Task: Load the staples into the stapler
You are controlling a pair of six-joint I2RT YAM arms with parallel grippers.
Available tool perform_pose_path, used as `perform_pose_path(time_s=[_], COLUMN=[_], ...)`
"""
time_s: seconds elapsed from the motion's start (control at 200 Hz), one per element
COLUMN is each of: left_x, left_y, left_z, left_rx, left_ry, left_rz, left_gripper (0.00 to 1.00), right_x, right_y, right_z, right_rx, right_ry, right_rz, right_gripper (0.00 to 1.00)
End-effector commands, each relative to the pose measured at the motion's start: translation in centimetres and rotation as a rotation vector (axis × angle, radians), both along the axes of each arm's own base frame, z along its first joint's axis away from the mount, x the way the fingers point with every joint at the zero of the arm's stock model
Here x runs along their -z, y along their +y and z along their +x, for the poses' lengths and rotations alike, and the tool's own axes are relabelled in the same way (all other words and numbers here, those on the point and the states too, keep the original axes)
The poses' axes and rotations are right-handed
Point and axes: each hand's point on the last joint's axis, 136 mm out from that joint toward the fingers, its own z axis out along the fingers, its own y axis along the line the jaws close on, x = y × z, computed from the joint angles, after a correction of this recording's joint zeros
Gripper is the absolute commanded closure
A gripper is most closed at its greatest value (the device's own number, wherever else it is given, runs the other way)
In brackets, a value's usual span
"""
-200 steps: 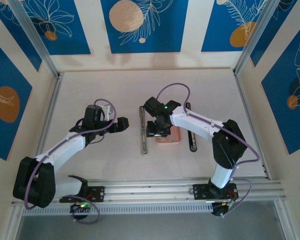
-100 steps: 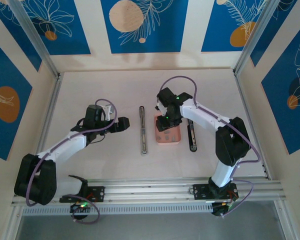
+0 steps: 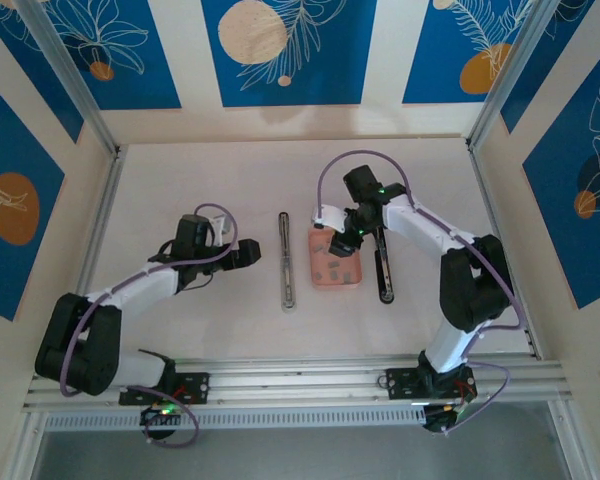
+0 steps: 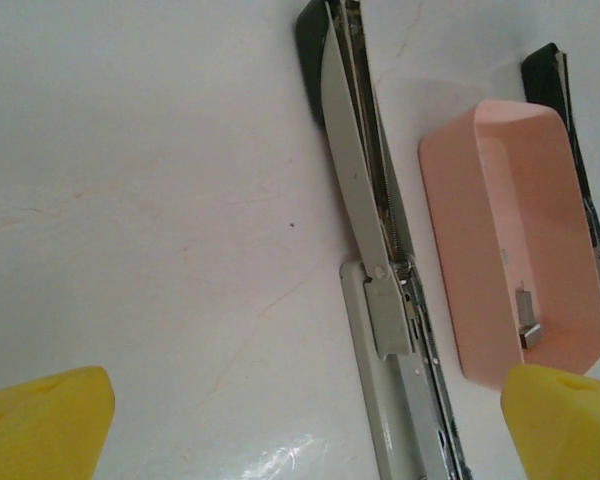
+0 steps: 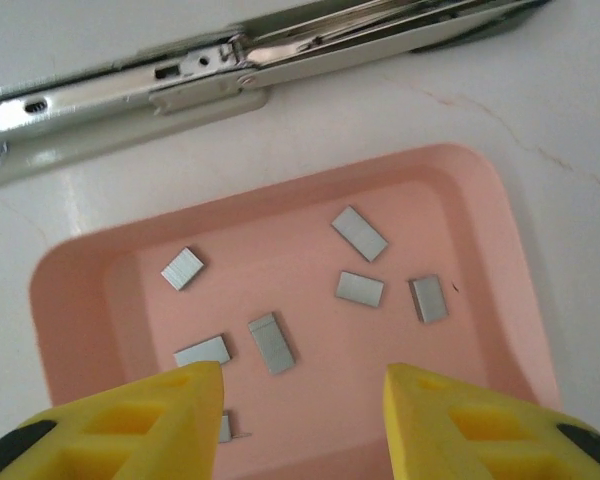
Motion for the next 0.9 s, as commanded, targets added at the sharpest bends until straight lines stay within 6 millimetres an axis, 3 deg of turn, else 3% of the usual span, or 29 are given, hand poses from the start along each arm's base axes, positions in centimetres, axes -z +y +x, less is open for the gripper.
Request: perform_pose_path(time_s=[0.0,0.32,0.655,0.895], left_x=[0.6,1.2,1.5,1.4], left_y=[0.2,0.3,0.2,0.2], left_z=[0.5,0.8,0.9,0.8], left_rx=[-0.018,-0.017,-0.019,-0.015], left_ry=[0.004,0.011,0.026,0.021], left_rz=[-0.010,0.006,0.003,0.007], left_gripper=[0.01,0.01,0.01,0.01], right_x=[2.3,6.0,7.7,8.2], right_y=[0.2,-0.1,0.9,0.5], right_z=[-0.1,-0.1,-0.5,-0.7], right_rx=[-0.206,-0.324,-0.358,-0.361], right_ry=[-0.061,-0.066,-0.057,-0.038], right_rz=[-0.058,-0.144,-0.165,-0.184], right_gripper=[0.54,0.57,0.60,0.61])
